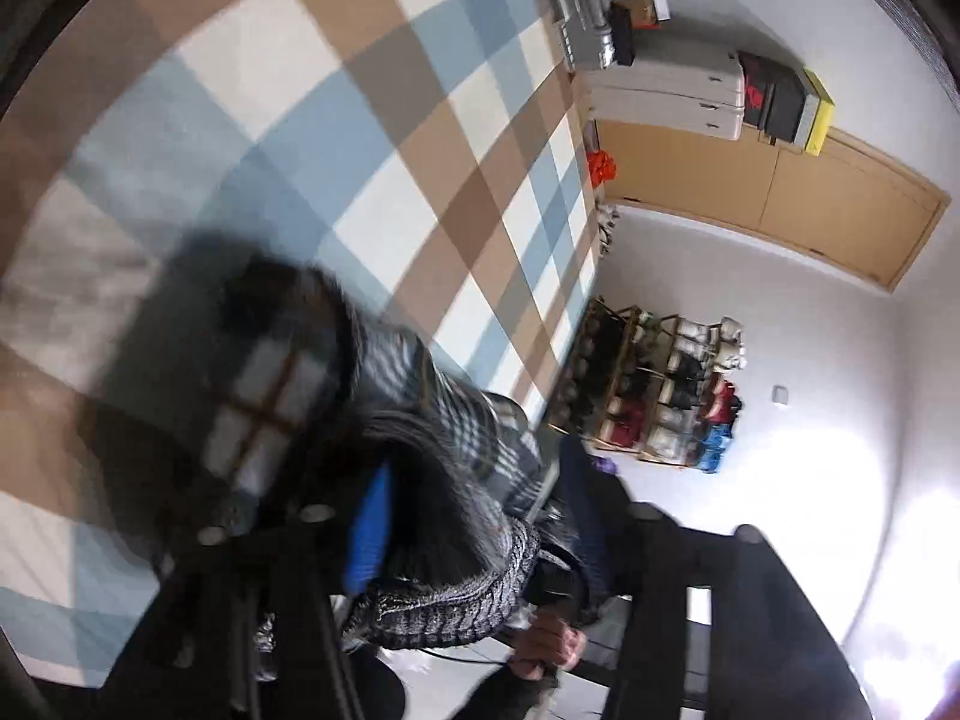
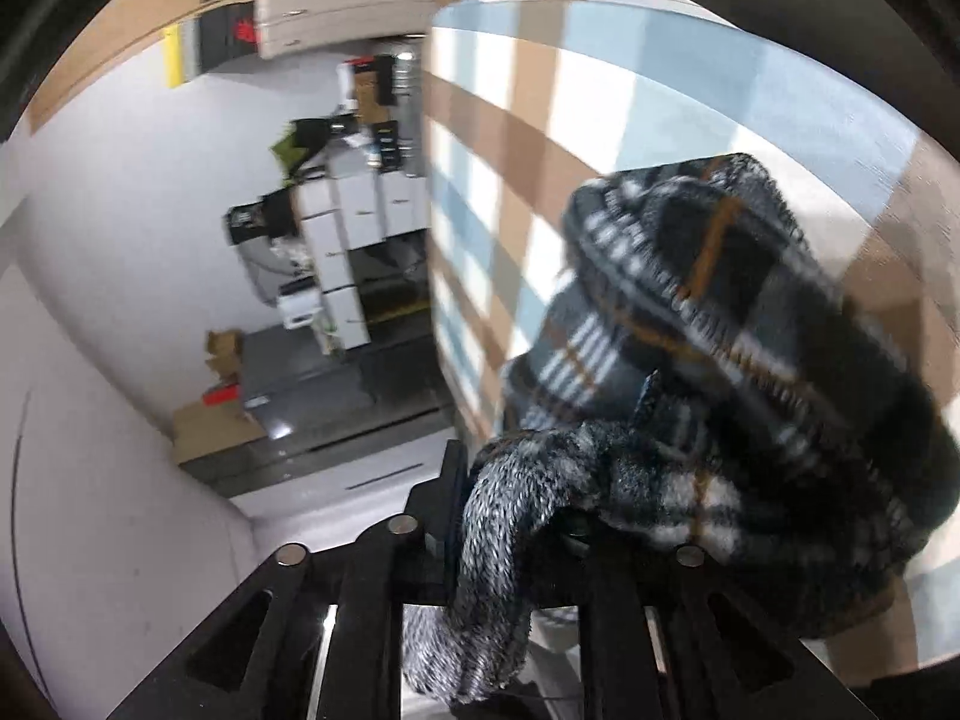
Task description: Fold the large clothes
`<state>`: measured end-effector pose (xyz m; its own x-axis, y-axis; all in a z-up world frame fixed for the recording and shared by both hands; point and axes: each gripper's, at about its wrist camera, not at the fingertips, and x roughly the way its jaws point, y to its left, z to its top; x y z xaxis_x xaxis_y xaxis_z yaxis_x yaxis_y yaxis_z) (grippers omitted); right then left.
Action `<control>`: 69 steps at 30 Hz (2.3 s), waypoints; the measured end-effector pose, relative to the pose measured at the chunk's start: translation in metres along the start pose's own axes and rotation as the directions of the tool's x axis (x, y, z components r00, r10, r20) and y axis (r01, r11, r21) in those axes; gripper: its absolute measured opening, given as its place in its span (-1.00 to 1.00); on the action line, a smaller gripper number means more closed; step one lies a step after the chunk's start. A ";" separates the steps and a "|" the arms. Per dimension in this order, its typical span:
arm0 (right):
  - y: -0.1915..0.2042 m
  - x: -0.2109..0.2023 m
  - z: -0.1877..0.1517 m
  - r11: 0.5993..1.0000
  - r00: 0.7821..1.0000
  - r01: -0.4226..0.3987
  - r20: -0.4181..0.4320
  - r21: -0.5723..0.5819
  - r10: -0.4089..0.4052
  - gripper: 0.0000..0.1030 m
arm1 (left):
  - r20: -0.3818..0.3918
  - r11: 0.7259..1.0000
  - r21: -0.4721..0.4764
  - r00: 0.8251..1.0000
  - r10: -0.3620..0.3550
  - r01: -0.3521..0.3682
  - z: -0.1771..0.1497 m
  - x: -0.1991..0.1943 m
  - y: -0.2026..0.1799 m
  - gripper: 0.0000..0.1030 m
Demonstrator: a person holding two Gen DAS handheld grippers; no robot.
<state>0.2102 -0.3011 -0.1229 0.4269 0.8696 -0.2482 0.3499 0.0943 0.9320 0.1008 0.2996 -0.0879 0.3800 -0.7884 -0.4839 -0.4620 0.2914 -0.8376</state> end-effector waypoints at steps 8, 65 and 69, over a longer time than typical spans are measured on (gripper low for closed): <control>0.036 -0.035 -0.016 0.973 0.964 -0.056 0.241 -0.222 0.111 0.96 | -0.004 0.984 0.136 0.993 0.119 -0.117 -0.030 -0.002 -0.004 0.11; 0.093 0.124 -0.204 -0.034 0.715 0.275 0.228 -0.961 -0.660 -0.95 | 0.171 0.851 0.462 0.967 0.191 -0.250 -0.101 0.029 0.061 -0.58; 0.087 0.135 -0.203 -0.031 0.717 0.256 0.211 -0.966 -0.665 -0.42 | 0.179 0.834 0.494 0.967 0.179 -0.245 -0.104 0.028 0.064 -0.58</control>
<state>0.1292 -0.0767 -0.0216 0.2492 0.4583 -0.8532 -0.7071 0.6880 0.1631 -0.0012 0.2400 -0.1283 0.4284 -0.6137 -0.6632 -0.0825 0.7043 -0.7051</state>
